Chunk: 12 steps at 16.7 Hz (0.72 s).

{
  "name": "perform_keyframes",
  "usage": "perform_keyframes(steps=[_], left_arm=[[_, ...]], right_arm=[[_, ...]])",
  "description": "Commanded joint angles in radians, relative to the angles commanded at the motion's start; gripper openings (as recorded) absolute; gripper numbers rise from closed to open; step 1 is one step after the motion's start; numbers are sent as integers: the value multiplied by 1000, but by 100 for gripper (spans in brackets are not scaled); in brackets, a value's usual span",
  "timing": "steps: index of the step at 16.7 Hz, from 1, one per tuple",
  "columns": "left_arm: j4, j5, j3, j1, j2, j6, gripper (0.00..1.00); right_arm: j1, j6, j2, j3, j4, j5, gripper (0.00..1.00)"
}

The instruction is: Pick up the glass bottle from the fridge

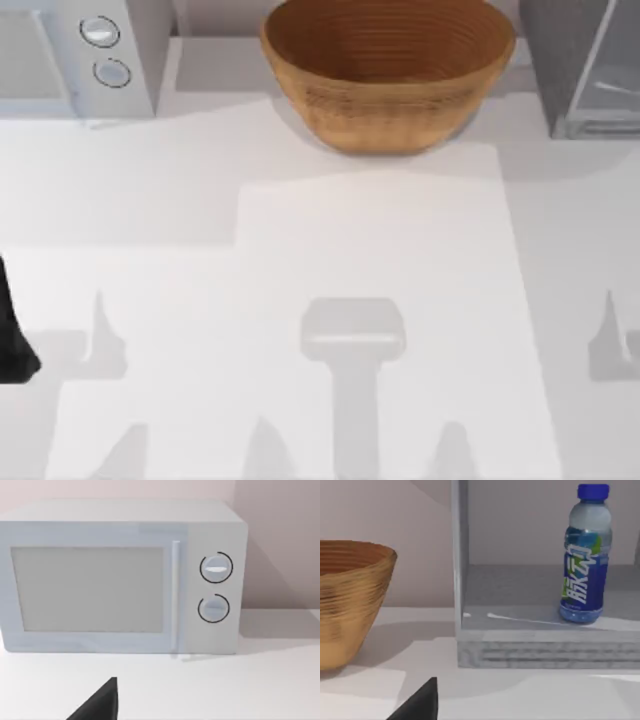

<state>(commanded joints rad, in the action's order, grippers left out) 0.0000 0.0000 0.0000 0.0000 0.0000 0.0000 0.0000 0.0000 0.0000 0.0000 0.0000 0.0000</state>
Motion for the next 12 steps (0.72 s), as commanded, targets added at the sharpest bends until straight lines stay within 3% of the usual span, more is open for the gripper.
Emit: perform_keyframes(steps=[6, 12], left_arm=[[0, 0, 0, 0, 0, 0, 100], [0, 0, 0, 0, 0, 0, 100]], right_arm=[[-38, -2, 104, 14, 105, -38, 100], [-178, -2, 569, 64, 533, -170, 100]])
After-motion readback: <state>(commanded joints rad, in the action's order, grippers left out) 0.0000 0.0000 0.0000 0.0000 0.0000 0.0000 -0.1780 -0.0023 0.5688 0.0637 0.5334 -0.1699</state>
